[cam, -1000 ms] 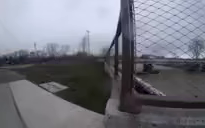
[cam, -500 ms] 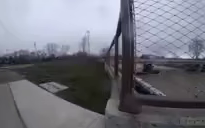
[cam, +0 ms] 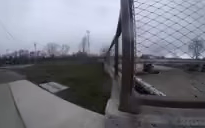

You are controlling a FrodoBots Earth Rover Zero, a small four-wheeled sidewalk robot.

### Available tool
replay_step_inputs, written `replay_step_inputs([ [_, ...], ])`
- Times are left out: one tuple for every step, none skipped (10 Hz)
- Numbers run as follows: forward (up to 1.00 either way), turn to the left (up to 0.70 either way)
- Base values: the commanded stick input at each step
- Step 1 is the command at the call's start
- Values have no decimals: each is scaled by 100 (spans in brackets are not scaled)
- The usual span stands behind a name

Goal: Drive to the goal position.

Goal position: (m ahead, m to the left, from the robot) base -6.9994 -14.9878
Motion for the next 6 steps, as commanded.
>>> replay_step_inputs([
  [4,0],
  [4,0],
  [4,0],
  [4,0],
  [4,0],
  [4,0],
])
